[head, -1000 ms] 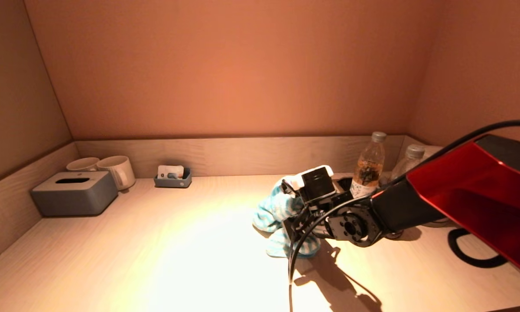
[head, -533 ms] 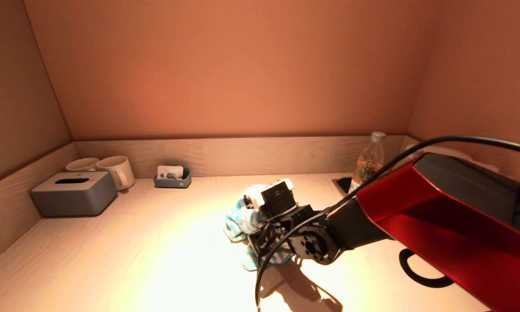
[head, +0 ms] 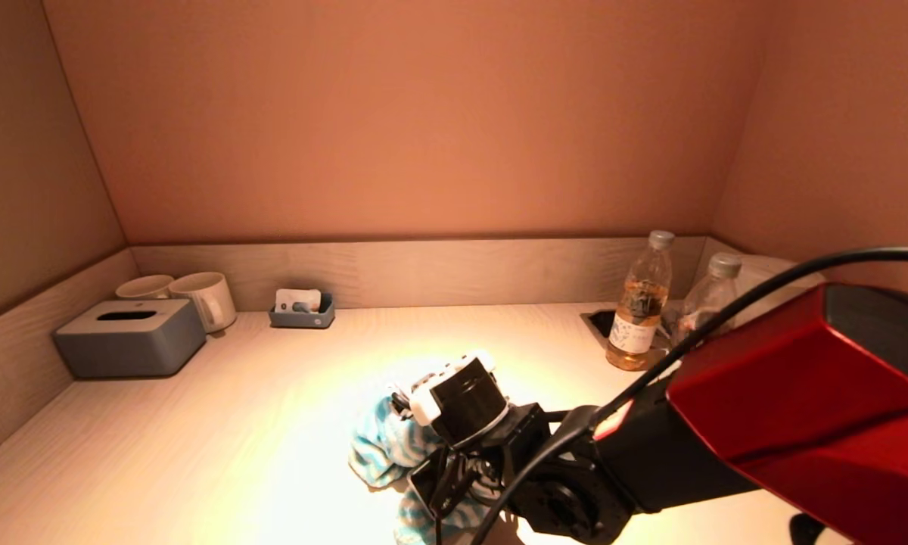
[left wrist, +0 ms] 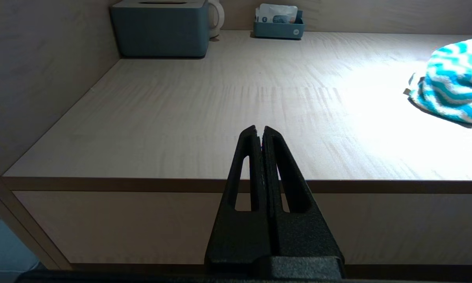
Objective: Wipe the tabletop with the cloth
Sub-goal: Sweep the stains on the table
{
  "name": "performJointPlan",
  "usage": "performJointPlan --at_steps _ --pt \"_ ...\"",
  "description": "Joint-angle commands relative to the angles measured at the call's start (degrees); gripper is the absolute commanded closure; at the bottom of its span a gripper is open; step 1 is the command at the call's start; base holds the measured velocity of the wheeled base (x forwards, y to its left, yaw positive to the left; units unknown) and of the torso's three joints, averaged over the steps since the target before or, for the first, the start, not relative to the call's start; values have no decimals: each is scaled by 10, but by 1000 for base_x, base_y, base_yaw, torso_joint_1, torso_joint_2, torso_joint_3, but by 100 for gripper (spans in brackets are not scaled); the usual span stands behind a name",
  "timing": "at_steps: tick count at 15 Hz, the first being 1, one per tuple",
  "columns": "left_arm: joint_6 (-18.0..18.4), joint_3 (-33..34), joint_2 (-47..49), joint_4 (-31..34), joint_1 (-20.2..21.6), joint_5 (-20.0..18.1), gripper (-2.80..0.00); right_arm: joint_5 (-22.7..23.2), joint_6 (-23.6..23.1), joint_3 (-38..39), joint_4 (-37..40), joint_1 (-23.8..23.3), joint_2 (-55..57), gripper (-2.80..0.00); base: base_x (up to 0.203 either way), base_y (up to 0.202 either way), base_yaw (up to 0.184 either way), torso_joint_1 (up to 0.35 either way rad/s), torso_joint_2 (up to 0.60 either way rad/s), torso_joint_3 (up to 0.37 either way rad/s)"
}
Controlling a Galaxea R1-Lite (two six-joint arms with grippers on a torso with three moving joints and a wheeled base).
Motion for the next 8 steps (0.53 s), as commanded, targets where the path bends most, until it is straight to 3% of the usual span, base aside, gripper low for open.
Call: performJointPlan --at_steps 1,5,8 --pt "-1 0 1 0 0 0 0 -1 0 44 -1 -10 -36 0 0 0 0 0 0 0" --pt "-1 0 0 0 0 0 0 -1 -4 111 -44 -94 -56 0 0 0 0 0 0 0" --pt "-1 0 0 0 0 0 0 1 -8 76 -60 -180 -20 0 0 0 0 0 0 0"
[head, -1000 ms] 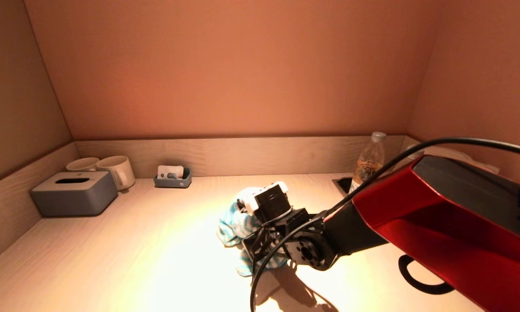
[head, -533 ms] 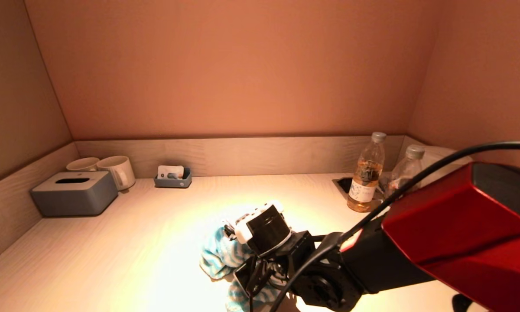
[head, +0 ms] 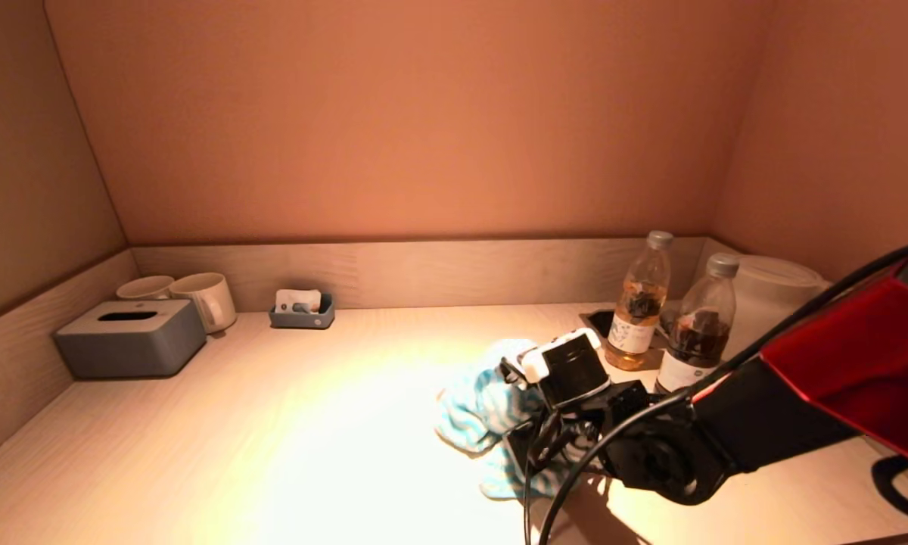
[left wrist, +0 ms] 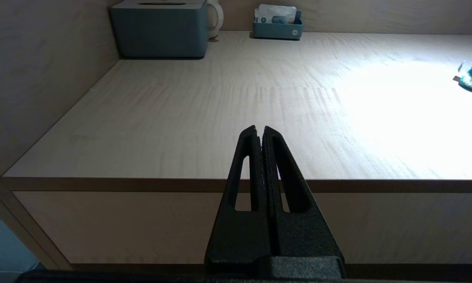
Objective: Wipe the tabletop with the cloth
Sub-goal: Sweep the stains on the table
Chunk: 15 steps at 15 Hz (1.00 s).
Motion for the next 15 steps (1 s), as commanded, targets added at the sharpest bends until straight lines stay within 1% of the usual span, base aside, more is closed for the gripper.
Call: performJointPlan --at_steps 1,3,5,7,9,11,15 --pt "0 0 0 0 0 0 0 -1 -1 -35 -10 -31 33 0 0 0 0 0 0 0" --pt "0 0 0 0 0 0 0 -2 -1 -91 -8 -46 77 0 0 0 0 0 0 0" --pt "0 0 0 0 0 0 0 -6 0 -136 -1 -38 114 0 0 0 0 0 0 0" --pt "0 0 0 0 0 0 0 -16 0 -171 9 8 142 0 0 0 0 0 0 0" --pt "0 0 0 0 0 0 0 -20 1 -185 11 46 149 0 0 0 0 0 0 0" --pt "0 0 0 0 0 0 0 -21 2 -181 11 88 140 0 0 0 0 0 0 0" --pt "0 0 0 0 0 0 0 -21 4 -145 11 173 98 0 0 0 0 0 0 0"
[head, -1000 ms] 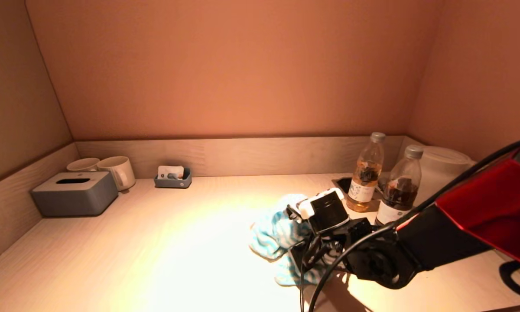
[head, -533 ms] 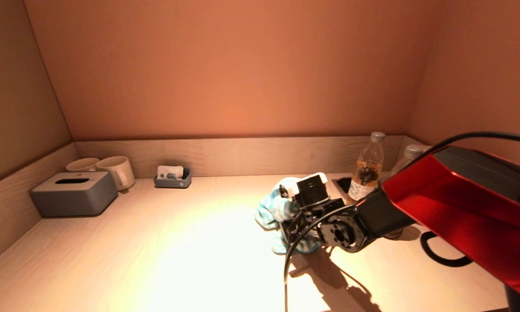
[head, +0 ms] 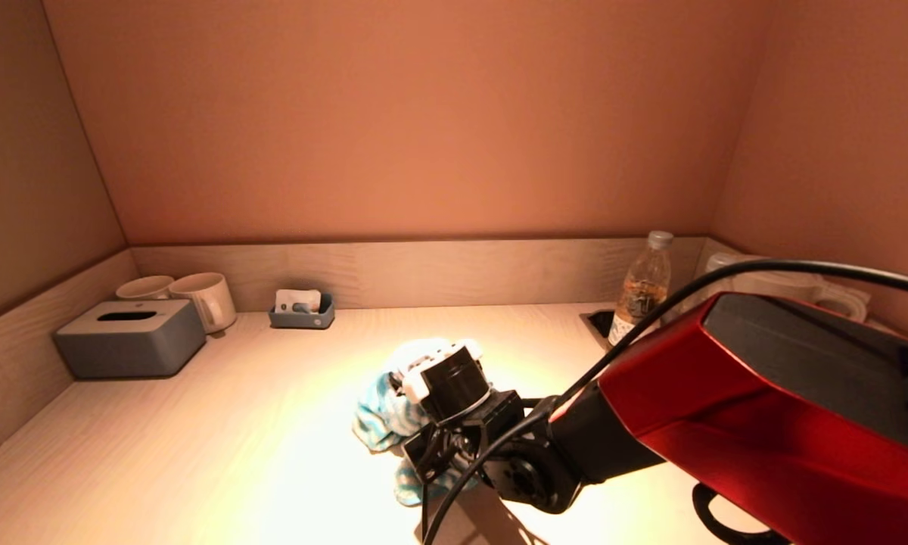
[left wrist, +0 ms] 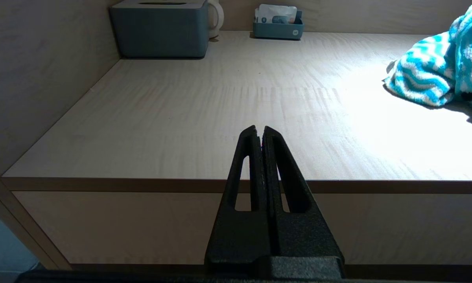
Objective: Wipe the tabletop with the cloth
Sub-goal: Sweep the stains on the table
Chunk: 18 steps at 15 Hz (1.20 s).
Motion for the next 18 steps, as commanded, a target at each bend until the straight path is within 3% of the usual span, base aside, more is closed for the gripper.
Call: performJointPlan --at_steps 1,3,8,13,14,18 --pt "-1 0 0 0 0 0 0 0 1 17 0 32 -26 0 0 0 0 0 0 0" --pt "-1 0 0 0 0 0 0 0 0 51 0 71 -58 0 0 0 0 0 0 0" --pt "-1 0 0 0 0 0 0 -9 0 151 -3 89 -130 0 0 0 0 0 0 0" --pt "-1 0 0 0 0 0 0 -18 -2 203 -5 -45 -156 0 0 0 0 0 0 0" --pt "-1 0 0 0 0 0 0 -18 -2 203 -6 -53 -155 0 0 0 0 0 0 0" --pt "-1 0 0 0 0 0 0 -14 -4 102 -4 -128 -70 0 0 0 0 0 0 0"
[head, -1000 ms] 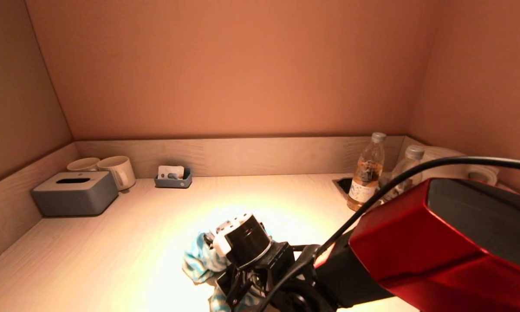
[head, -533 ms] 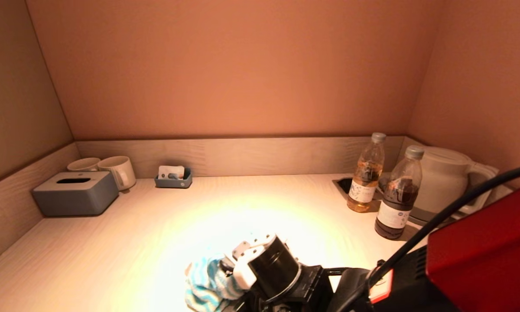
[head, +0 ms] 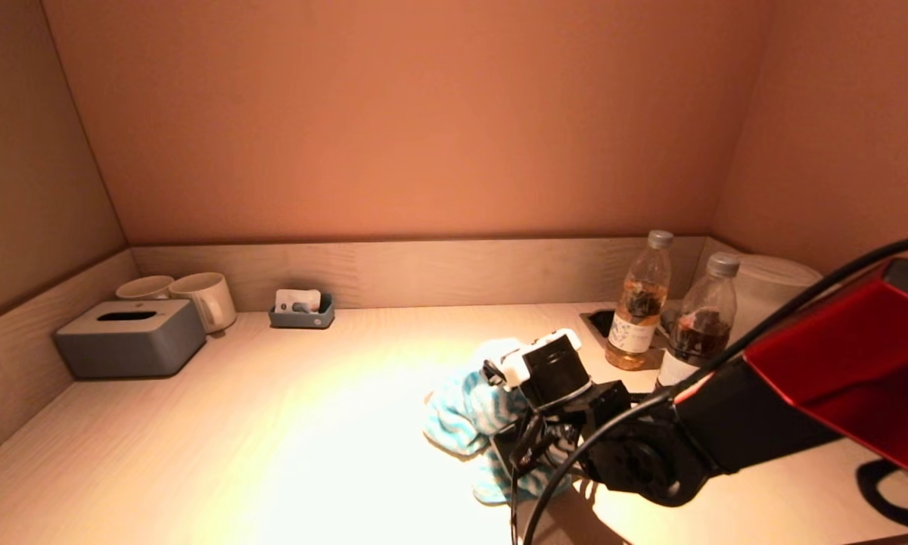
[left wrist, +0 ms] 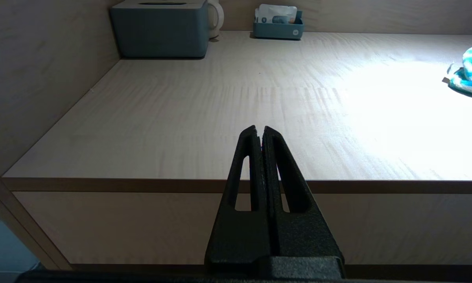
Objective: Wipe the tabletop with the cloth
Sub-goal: Sweep the stains on the table
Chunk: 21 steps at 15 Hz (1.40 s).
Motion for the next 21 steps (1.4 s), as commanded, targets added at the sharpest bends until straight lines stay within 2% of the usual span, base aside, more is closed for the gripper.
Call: performJointPlan --at_steps 1,3,7,11,14,16,21 --pt "0 0 0 0 0 0 0 0 -1 -49 -4 -15 56 0 0 0 0 0 0 0" --pt "0 0 0 0 0 0 0 0 -1 -98 -1 -6 92 0 0 0 0 0 0 0" --pt "0 0 0 0 0 0 0 -4 3 -134 16 60 106 0 0 0 0 0 0 0" --pt "0 0 0 0 0 0 0 -5 6 -101 16 128 64 0 0 0 0 0 0 0" --pt "0 0 0 0 0 0 0 -10 7 -34 14 171 -7 0 0 0 0 0 0 0" --pt "0 0 0 0 0 0 0 -22 8 -2 13 166 -35 0 0 0 0 0 0 0" --pt "0 0 0 0 0 0 0 -24 8 17 12 56 -48 0 0 0 0 0 0 0"
